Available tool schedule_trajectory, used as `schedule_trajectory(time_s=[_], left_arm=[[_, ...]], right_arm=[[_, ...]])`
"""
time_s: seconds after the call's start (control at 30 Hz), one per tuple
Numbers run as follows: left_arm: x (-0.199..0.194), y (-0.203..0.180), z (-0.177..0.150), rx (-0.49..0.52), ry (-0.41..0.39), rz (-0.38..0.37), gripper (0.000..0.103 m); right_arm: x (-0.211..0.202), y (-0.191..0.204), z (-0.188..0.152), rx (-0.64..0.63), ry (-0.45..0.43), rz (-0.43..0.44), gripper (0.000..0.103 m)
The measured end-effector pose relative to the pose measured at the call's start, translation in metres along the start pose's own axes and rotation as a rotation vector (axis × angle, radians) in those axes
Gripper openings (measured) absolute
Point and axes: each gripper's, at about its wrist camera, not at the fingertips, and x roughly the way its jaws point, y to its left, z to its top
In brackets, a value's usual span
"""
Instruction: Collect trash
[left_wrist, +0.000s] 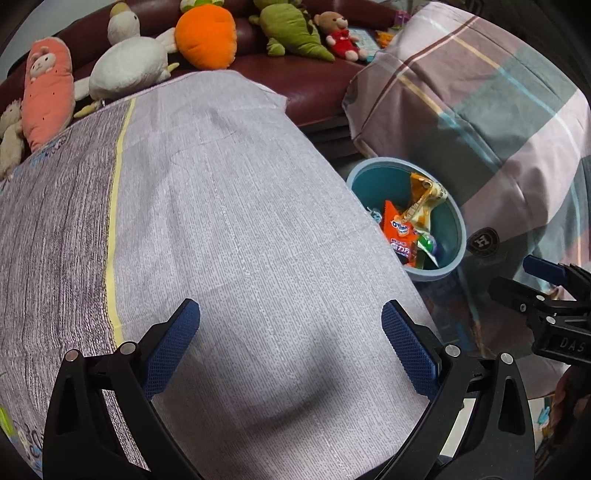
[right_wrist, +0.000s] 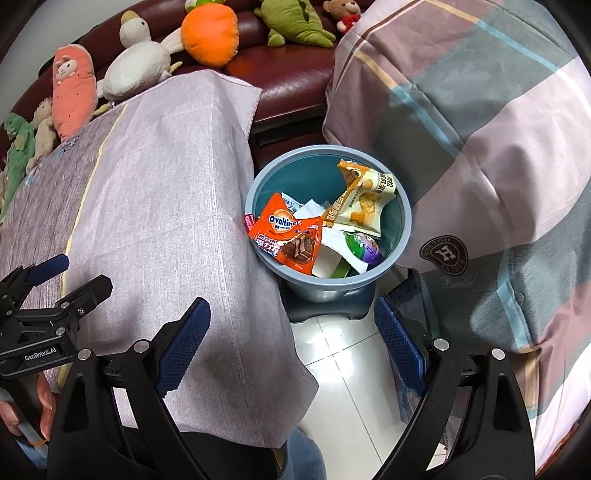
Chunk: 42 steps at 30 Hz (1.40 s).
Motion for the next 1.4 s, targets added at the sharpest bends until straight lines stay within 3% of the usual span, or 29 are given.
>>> schedule_trajectory(time_s=[1.4], left_arm=[[0.033, 0.005, 0.017, -0.018, 0.036, 0.052, 0.099]], right_arm=[[0.039, -0.003, 0.026, 0.002, 0.059, -0.008, 0.086]])
